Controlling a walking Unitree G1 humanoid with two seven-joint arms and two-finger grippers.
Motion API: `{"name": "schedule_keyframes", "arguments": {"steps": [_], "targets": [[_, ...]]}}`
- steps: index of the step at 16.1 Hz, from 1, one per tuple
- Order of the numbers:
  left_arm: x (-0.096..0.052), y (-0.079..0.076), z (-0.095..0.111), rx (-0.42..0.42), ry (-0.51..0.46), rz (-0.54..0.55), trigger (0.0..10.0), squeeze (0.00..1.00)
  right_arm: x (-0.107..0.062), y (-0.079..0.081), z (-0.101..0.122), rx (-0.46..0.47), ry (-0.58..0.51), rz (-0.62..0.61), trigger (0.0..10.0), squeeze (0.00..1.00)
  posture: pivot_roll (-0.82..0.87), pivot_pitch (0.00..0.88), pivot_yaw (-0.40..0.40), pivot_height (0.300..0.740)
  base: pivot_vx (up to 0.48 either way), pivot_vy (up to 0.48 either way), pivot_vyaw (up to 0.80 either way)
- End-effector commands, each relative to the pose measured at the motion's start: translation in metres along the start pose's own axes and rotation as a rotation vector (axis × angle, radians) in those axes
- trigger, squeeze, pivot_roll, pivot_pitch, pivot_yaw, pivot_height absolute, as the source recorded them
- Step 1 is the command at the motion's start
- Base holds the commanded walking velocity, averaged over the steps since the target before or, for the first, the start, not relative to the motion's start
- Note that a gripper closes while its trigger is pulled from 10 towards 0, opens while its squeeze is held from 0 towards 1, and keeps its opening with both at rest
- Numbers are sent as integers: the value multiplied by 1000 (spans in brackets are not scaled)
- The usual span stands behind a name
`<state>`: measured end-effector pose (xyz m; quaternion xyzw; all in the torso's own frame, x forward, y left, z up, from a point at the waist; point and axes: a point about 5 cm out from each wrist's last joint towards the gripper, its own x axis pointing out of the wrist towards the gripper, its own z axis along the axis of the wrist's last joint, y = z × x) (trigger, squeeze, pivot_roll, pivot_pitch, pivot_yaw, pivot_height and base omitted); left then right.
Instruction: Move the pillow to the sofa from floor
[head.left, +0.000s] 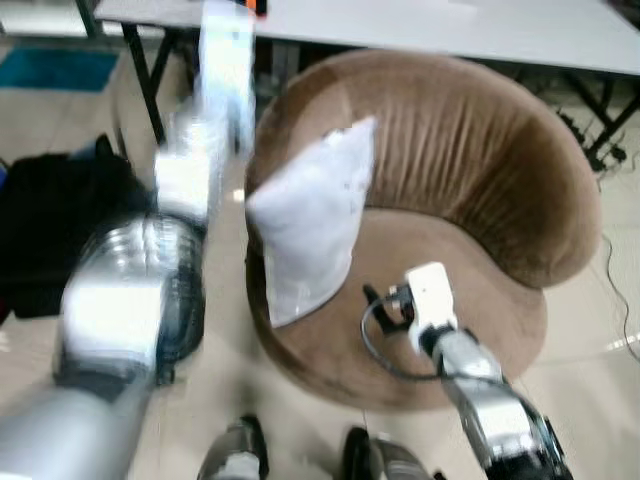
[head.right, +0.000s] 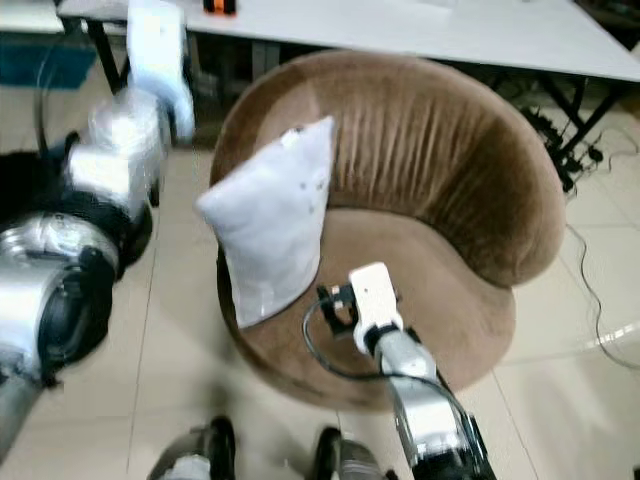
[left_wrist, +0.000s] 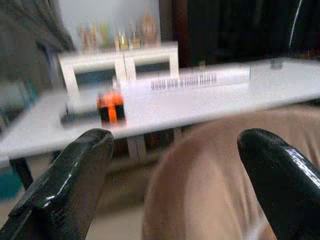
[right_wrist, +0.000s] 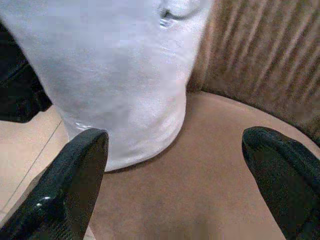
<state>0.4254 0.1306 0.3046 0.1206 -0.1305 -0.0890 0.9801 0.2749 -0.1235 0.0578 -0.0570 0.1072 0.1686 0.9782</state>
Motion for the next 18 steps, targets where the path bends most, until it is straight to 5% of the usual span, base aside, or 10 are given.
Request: {"name": "schedule_keyframes", "arguments": {"steps": [1, 3, 7, 9, 11, 13, 15, 18], "targets": [[1, -12, -13, 26, 93, -21, 10000, 0, -4, -2, -5, 9, 9, -27, 10000, 0, -114, 105, -72, 740, 0, 0, 0], [9, -5, 11, 99, 104, 28, 10000, 0, -14, 0, -11, 37, 11, -79, 10000, 0, -166, 105, -30, 740, 0, 0, 0], [15, -8, 34, 115, 41, 21, 10000, 0, -24, -2, -17, 54, 21, -125, 10000, 0, -192, 116, -15, 740, 0, 0, 0], [19, -17, 64, 73, -69, -34, 10000, 0, -22, -1, -16, 49, 23, -113, 10000, 0, -167, 122, -30, 740, 0, 0, 0], [19, -41, 93, 6, -219, -218, 10000, 0, -16, 0, -14, 42, 21, -90, 10000, 0, -137, 125, -40, 740, 0, 0, 0], [16, -57, 90, -21, -255, -341, 10000, 0, -13, 2, -12, 40, 17, -78, 10000, 0, -121, 124, -44, 740, 0, 0, 0], [-1, -87, 62, -170, -268, -593, 10000, 0, -8, 4, -10, 38, 13, -59, 10000, 0, -100, 120, -47, 740, 0, 0, 0], [-28, -99, 11, -262, -198, -644, 10000, 0, -5, 4, -9, 30, 5, -49, 10000, 0, -80, 112, -51, 740, 0, 0, 0]]}}
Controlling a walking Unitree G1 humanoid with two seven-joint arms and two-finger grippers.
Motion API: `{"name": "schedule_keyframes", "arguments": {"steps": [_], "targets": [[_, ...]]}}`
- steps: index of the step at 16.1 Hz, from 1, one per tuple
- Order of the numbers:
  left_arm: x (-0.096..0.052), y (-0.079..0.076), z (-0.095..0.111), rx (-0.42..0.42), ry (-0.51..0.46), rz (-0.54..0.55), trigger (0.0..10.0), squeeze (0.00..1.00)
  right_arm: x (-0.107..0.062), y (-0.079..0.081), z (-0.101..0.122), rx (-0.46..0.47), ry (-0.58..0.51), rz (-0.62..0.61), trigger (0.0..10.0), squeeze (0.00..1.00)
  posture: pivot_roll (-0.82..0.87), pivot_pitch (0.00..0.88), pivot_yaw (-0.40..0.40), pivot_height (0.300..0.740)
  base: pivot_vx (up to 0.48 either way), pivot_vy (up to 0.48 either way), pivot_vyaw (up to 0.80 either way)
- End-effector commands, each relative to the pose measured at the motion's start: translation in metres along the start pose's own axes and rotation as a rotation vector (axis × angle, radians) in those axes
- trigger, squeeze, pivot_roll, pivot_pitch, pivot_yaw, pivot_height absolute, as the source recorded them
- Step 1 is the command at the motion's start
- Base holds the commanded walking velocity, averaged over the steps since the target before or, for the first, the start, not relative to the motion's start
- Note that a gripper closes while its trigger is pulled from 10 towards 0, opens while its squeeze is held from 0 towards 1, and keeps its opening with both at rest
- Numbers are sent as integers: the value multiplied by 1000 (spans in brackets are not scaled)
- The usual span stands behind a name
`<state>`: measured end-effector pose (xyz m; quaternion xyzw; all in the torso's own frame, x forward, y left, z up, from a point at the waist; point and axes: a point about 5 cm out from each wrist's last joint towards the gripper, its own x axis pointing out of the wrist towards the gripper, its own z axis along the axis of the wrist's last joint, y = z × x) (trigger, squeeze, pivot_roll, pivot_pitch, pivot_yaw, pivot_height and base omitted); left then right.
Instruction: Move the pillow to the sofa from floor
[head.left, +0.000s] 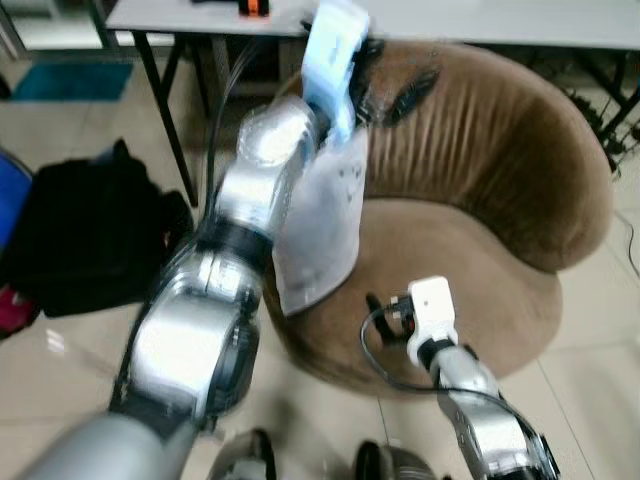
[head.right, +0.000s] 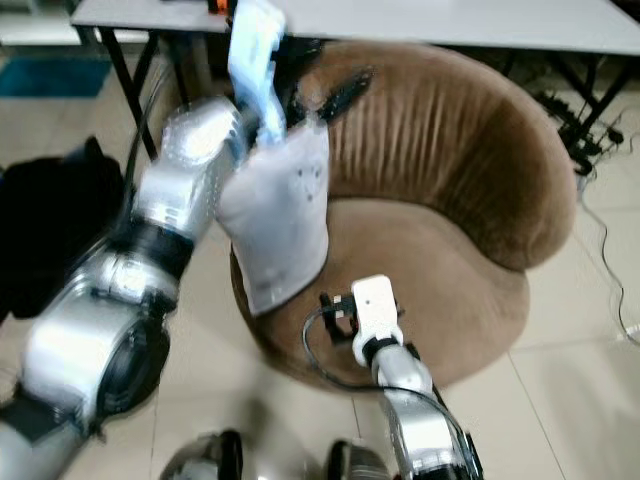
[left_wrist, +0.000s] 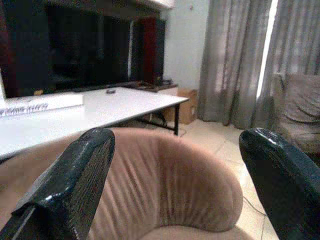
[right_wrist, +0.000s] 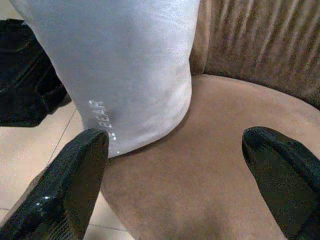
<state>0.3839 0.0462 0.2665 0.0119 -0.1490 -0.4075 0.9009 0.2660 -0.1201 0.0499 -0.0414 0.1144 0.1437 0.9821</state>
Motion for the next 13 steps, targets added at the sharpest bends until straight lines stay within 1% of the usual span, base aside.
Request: {"name": "schedule_keyframes", "arguments": {"steps": [1, 2, 3, 4, 5, 6, 7, 8, 9, 10, 11, 12, 13], "targets": [[-1, -3, -3, 5, 3, 11, 10000, 0, 1, -4, 1, -16, -13, -4, 10000, 0, -79, 107, -52, 740, 0, 0, 0], [-15, -3, -29, 10, 56, 77, 10000, 0, 2, -7, 3, -21, -18, -18, 10000, 0, -80, 106, -54, 740, 0, 0, 0], [-30, -9, -53, 13, 94, 113, 10000, 0, 2, -11, 3, -27, -20, -34, 10000, 0, -82, 99, -55, 740, 0, 0, 0], [-45, -16, -67, -19, 119, 133, 10000, 0, 2, -13, 4, -30, -27, -48, 10000, 0, -81, 96, -57, 740, 0, 0, 0], [-71, -22, -83, -79, 160, 167, 10000, 0, 1, -16, 4, -24, -33, -52, 10000, 0, -81, 86, -58, 740, 0, 0, 0], [-97, -22, -95, -102, 186, 205, 10000, 0, -2, -17, 4, -18, -32, -45, 10000, 0, -75, 85, -61, 740, 0, 0, 0], [-113, -19, -102, -103, 211, 244, 10000, 0, -4, -18, 4, -15, -32, -41, 10000, 0, -72, 86, -61, 740, 0, 0, 0], [-161, -12, -120, -100, 275, 345, 10000, 0, -12, -23, -3, -7, -15, -26, 10000, 0, -54, 89, -72, 740, 0, 0, 0], [-197, -13, -129, -91, 318, 407, 10000, 0, -19, -28, -10, -4, 7, -11, 10000, 0, -43, 92, -76, 740, 0, 0, 0], [-222, -26, -138, -104, 372, 388, 10000, 0, -27, -34, -19, -2, 32, 7, 10000, 0, -29, 101, -88, 740, 0, 0, 0], [-245, -43, -147, -171, 417, 391, 10000, 0, -39, -43, -32, 10, 76, 37, 10000, 0, -23, 102, -99, 740, 0, 0, 0], [-257, -53, -150, -191, 432, 402, 10000, 0, -46, -49, -40, 21, 104, 54, 10000, 0, -16, 105, -107, 740, 0, 0, 0], [-278, -75, -166, -224, 467, 462, 10000, 0, -61, -60, -48, 33, 139, 88, 10000, 0, -13, 106, -122, 740, 0, 0, 0]]}}
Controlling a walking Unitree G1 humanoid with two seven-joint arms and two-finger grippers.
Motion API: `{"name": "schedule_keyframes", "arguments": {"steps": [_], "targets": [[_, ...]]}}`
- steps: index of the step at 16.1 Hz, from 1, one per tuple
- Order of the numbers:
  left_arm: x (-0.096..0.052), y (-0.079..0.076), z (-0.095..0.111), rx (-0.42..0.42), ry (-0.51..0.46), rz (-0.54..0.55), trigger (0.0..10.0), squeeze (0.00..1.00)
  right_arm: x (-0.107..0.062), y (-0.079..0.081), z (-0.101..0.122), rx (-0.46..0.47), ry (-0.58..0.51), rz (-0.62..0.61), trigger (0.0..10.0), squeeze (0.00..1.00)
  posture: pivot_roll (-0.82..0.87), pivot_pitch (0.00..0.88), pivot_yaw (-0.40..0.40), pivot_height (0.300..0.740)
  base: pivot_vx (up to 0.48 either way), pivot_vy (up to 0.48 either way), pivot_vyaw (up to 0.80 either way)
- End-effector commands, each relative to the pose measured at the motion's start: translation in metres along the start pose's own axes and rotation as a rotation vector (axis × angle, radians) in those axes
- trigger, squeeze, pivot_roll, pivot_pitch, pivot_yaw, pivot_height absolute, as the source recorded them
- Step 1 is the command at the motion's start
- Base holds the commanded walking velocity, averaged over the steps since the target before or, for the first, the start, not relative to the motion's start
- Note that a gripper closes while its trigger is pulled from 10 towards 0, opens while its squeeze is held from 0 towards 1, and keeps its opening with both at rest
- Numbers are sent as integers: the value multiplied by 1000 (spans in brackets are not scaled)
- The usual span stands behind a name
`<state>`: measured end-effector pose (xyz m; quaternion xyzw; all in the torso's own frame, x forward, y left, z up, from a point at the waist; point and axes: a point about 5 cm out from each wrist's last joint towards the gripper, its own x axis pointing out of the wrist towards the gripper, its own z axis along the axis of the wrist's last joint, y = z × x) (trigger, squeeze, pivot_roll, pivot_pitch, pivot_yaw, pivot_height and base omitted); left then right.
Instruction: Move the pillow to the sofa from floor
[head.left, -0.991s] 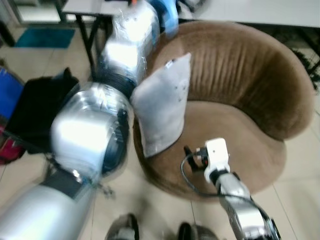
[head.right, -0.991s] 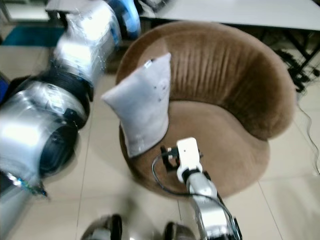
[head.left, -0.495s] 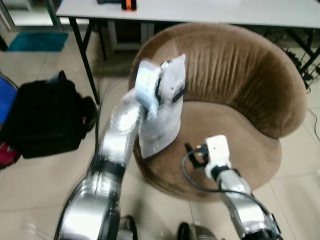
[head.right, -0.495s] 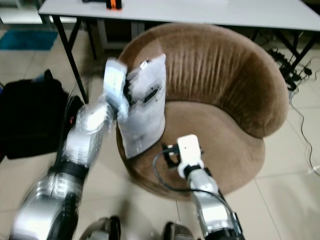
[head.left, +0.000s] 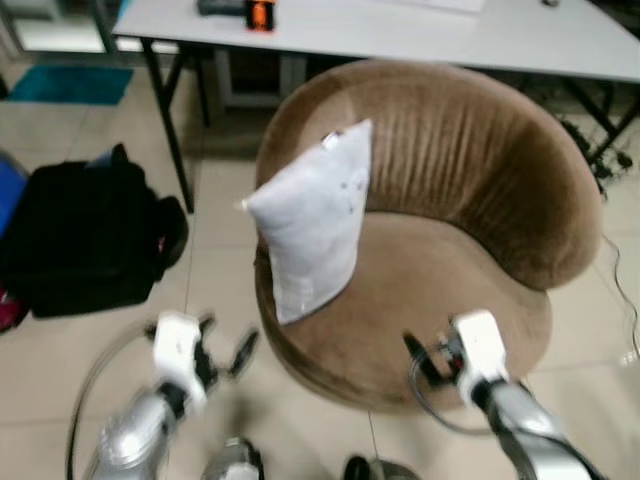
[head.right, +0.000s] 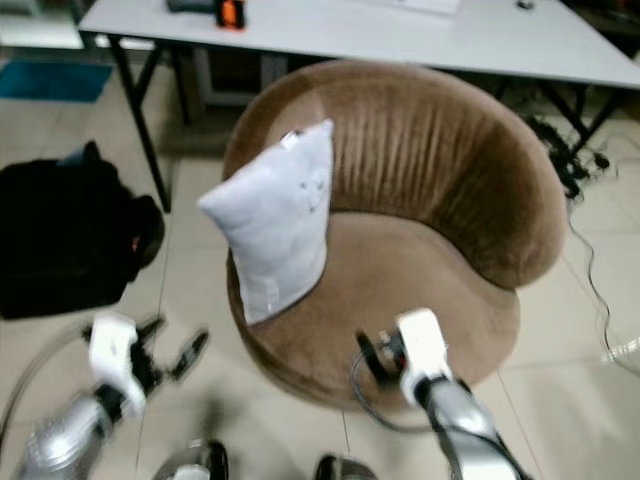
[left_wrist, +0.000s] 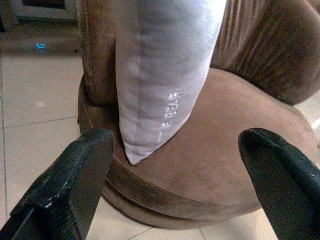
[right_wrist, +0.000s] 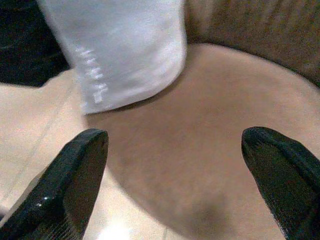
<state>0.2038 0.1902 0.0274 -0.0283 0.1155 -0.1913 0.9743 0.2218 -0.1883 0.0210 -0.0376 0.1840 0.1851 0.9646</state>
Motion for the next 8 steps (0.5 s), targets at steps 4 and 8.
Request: {"name": "schedule_keyframes", "arguments": {"steps": [4, 8], "targets": [[-6, -49, -27, -29, -17, 44, 10000, 0, -12, -11, 0, 10, -36, 24, 10000, 0, -19, 99, -139, 740, 0, 0, 0], [15, -77, -32, -49, -44, 51, 10000, 0, -5, 2, 1, 20, -58, 15, 10000, 0, -43, 101, -135, 740, 0, 0, 0]]}}
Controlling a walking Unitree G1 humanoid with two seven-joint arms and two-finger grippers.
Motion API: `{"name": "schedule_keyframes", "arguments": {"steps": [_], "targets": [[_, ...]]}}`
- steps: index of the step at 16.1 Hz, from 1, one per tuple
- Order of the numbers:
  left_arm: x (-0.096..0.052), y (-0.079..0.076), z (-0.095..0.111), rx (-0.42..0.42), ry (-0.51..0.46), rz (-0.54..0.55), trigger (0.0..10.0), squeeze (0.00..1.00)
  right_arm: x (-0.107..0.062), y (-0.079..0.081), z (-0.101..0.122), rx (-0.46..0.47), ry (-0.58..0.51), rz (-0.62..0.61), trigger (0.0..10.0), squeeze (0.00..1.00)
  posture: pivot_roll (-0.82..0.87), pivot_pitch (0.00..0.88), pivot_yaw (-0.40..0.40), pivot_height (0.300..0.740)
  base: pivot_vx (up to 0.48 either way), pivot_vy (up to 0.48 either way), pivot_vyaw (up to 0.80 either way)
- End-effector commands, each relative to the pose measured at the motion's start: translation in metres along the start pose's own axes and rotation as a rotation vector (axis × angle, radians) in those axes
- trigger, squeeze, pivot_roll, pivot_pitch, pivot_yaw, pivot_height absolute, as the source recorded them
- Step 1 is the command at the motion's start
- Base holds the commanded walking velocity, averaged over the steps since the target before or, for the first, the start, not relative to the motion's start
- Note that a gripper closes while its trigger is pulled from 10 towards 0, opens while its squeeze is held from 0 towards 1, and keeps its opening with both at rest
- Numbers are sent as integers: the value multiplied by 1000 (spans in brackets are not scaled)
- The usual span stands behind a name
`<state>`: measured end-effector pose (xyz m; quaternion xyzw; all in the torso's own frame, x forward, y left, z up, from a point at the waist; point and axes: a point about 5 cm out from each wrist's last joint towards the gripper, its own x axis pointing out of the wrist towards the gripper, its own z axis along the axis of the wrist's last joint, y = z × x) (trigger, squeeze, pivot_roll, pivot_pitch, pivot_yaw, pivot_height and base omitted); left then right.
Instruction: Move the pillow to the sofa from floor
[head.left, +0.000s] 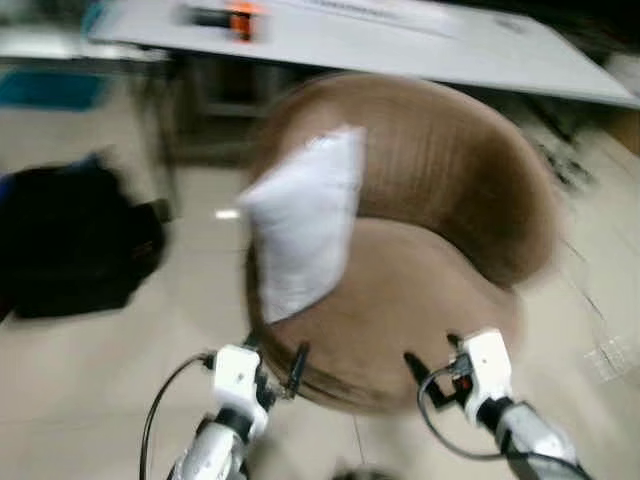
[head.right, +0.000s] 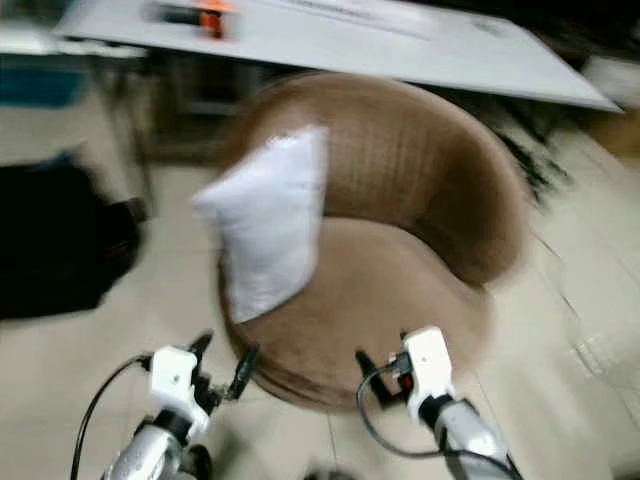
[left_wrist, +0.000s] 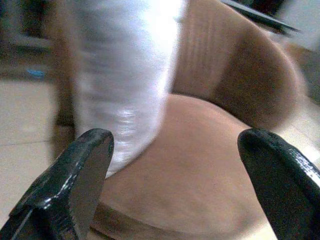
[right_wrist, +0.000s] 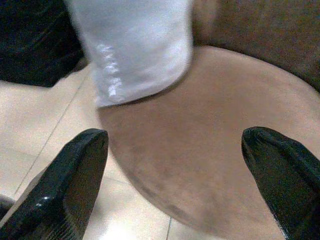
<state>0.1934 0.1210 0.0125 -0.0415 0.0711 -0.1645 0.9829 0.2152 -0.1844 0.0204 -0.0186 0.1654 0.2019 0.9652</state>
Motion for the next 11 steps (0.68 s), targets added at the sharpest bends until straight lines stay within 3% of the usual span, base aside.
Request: {"name": "schedule_keyframes", "arguments": {"steps": [1, 3, 6, 8, 11], "targets": [[-5, -14, -15, -32, 54, 4, 10000, 0, 0, -3, 4, -1, -17, -25, 10000, 0, -47, 103, -134, 740, 0, 0, 0], [3, -34, -12, -15, 39, -22, 10000, 0, 5, 2, 6, 3, -25, -23, 10000, 0, -55, 103, -128, 740, 0, 0, 0], [8, -44, -16, -9, 35, -14, 10000, 0, 10, 6, 5, 4, -28, -17, 10000, 0, -61, 102, -125, 740, 0, 0, 0], [13, -23, -6, 12, 11, 1, 10000, 0, 11, 6, 5, 0, -23, -17, 10000, 0, -59, 98, -123, 740, 0, 0, 0], [13, -18, -2, 32, -9, 8, 10000, 0, 13, 10, 9, -3, -33, -19, 10000, 0, -58, 101, -119, 740, 0, 0, 0]]}}
